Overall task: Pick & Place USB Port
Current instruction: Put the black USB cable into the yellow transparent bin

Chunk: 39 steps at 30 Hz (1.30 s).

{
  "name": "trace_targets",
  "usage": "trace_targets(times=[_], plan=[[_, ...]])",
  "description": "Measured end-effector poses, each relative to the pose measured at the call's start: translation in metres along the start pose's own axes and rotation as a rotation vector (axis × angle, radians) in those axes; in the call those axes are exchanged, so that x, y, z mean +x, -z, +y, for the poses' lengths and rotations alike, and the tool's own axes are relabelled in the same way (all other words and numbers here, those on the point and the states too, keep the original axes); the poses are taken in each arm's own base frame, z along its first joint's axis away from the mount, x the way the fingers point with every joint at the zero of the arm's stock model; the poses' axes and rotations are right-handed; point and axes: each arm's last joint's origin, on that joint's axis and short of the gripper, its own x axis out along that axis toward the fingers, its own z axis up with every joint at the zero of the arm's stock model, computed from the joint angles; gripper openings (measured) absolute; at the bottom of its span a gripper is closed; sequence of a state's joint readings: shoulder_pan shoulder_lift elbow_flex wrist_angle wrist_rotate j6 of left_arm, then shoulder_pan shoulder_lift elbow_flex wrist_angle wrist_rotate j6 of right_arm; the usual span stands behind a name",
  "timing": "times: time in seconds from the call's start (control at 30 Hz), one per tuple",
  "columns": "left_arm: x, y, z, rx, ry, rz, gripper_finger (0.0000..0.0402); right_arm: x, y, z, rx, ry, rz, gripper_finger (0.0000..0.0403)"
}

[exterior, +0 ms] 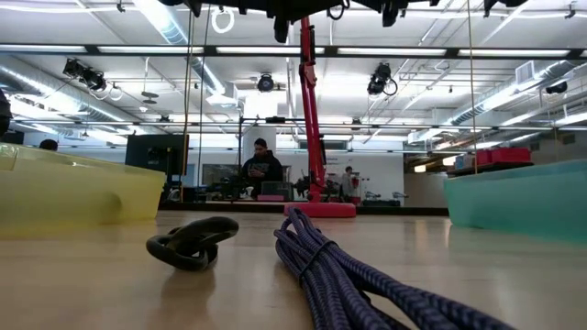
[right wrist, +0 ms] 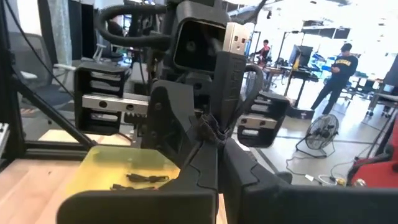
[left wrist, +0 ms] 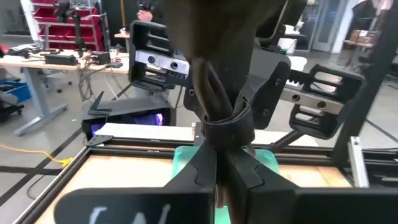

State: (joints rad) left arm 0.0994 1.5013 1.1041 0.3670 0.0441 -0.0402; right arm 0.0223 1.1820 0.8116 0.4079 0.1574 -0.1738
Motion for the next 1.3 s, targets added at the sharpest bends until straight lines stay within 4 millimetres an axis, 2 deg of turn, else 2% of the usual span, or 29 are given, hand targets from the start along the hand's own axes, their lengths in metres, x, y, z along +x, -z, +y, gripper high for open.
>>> trace_targets(times=[0.2,0.4,0.5,0.67,0.93,1.17,1.3], plan=[[0.000,0.005,0.002,0.001,-0.071,0.052,0.0007,0.000,0.005,-0.001,0.009,0.018,0.050,0.0004],[-0.002,0.011,0.006,0.003,-0.148,0.119,0.0007,-0.003,0.007,-0.003,0.020,0.062,0.093,0.0041],[-0.010,0.009,0.010,0.009,-0.221,0.159,0.0007,-0.007,0.009,-0.004,0.034,0.056,0.138,0.0056],[-0.030,0.003,0.013,0.023,-0.312,0.252,0.0006,-0.026,0.003,-0.010,0.054,0.123,0.193,0.0069],[-0.075,-0.007,0.008,-0.006,-0.468,0.410,0.0006,-0.048,0.005,-0.015,0.079,0.205,0.315,0.0062],[-0.113,0.000,-0.009,-0.034,-0.619,0.581,0.0006,-0.051,0.004,-0.016,0.077,0.205,0.323,0.0056],[-0.123,-0.008,-0.023,-0.048,-0.622,0.508,0.0006,-0.051,0.002,-0.016,0.066,0.203,0.305,0.0055]])
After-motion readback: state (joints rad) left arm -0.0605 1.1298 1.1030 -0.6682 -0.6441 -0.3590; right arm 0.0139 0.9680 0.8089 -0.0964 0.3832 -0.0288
